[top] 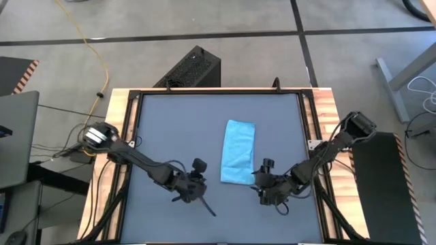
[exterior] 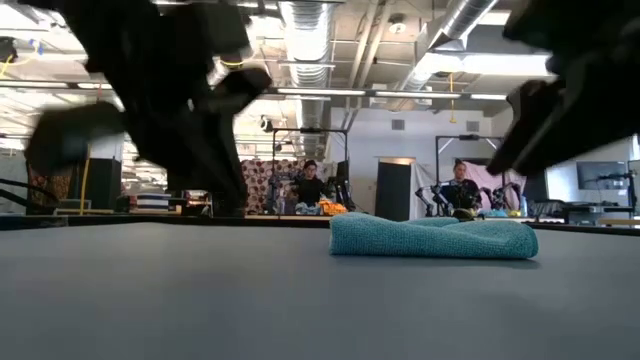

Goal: Roll towel
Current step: Roll the blue microfiber towel

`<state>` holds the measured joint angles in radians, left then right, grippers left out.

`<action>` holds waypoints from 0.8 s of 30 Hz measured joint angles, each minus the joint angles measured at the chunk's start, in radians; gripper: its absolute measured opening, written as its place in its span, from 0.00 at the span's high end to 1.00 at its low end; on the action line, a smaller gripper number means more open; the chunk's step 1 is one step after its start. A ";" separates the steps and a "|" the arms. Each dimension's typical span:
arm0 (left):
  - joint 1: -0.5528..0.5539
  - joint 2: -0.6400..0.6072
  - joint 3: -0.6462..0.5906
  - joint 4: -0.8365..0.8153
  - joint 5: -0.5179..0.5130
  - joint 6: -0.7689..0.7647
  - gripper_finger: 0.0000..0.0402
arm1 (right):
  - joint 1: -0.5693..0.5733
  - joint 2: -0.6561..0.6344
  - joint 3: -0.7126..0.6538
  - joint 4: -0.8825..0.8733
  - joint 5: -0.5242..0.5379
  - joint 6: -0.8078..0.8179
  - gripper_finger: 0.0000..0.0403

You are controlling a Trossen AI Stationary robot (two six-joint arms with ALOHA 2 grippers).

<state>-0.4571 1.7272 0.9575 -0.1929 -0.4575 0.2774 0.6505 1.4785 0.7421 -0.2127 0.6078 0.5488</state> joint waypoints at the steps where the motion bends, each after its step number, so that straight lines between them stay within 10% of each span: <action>1: 0.002 0.026 0.007 -0.001 -0.012 0.015 0.95 | 0.001 0.017 0.007 -0.027 0.000 0.000 0.27; 12: -0.018 0.158 0.131 0.117 -0.233 0.261 0.95 | 0.010 0.149 0.055 -0.091 -0.003 0.028 0.27; 24: -0.020 0.158 0.130 0.173 -0.059 0.124 0.95 | -0.001 0.164 0.056 -0.092 -0.003 0.072 0.27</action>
<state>-0.4769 1.8854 1.0877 -0.0201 -0.5163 0.4012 0.6497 1.6428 0.7979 -0.3043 0.6049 0.6212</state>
